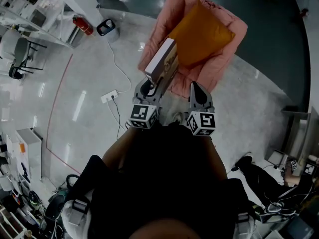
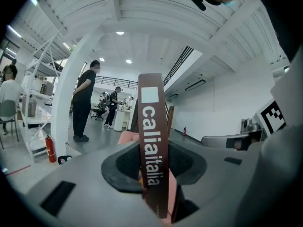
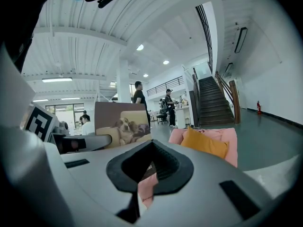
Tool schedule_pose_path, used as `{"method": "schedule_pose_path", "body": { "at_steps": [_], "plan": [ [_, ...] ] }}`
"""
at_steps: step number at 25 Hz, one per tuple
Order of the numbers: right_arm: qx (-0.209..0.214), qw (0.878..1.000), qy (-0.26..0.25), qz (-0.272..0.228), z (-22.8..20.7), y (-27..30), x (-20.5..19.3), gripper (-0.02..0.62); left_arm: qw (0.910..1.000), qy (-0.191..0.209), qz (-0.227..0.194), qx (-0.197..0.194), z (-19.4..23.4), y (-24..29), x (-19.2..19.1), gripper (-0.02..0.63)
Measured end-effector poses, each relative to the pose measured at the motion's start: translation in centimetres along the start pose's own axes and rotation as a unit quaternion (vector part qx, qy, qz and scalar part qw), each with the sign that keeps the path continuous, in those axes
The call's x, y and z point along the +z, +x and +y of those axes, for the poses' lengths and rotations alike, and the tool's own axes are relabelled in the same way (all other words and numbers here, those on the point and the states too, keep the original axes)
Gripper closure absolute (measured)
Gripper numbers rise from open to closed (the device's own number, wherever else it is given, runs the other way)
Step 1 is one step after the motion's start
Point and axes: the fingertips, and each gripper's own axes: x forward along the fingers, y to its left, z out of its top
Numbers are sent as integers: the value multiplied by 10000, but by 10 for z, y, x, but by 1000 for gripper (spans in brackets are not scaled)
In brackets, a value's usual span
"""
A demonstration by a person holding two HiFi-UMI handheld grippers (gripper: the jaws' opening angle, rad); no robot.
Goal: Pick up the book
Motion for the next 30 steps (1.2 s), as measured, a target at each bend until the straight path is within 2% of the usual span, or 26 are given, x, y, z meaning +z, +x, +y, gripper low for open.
{"method": "schedule_pose_path", "body": {
  "at_steps": [30],
  "plan": [
    [-17, 9999, 83, 101, 3, -9, -11, 594, 9995, -222, 232, -30, -6, -10, -21, 461]
  ]
}}
